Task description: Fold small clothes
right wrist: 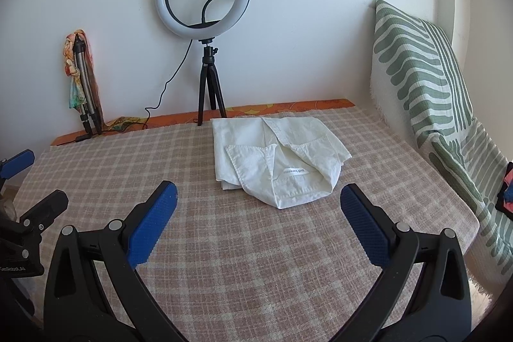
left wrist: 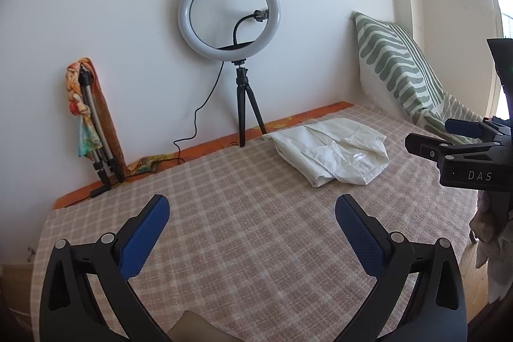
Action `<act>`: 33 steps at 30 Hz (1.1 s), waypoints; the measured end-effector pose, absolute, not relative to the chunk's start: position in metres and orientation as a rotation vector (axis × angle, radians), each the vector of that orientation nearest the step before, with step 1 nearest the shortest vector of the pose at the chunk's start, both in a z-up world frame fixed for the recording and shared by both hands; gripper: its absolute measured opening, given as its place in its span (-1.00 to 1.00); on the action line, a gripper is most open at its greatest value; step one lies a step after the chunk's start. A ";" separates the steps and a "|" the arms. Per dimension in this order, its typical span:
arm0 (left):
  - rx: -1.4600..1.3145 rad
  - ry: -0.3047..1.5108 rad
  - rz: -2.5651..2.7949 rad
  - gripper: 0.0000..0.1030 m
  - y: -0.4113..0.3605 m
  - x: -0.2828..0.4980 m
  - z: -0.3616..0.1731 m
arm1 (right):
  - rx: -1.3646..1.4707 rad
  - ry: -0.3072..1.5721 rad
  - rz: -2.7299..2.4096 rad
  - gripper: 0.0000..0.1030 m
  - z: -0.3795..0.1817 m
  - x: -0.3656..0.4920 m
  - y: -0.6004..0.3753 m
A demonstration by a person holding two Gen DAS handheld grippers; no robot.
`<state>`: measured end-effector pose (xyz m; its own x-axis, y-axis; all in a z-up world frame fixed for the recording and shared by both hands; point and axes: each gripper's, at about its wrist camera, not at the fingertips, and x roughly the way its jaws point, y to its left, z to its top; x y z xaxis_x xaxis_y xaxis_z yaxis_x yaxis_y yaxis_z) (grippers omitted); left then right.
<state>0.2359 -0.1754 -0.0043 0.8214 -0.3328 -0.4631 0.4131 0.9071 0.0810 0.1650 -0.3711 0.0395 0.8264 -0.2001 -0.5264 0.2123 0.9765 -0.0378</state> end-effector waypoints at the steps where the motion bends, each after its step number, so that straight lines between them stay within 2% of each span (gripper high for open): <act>1: 0.184 0.456 -0.405 0.99 -0.176 0.235 -0.004 | 0.023 0.551 -0.222 1.00 0.040 0.164 -0.370; 33: 0.184 0.442 -0.426 0.99 -0.178 0.222 0.001 | 0.023 0.505 -0.231 1.00 0.047 0.160 -0.365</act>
<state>0.2221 -0.1782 0.0014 0.8180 -0.3577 -0.4504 0.4363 0.8962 0.0806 0.1601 -0.3654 0.0470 0.8495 -0.2134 -0.4825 0.2249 0.9738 -0.0347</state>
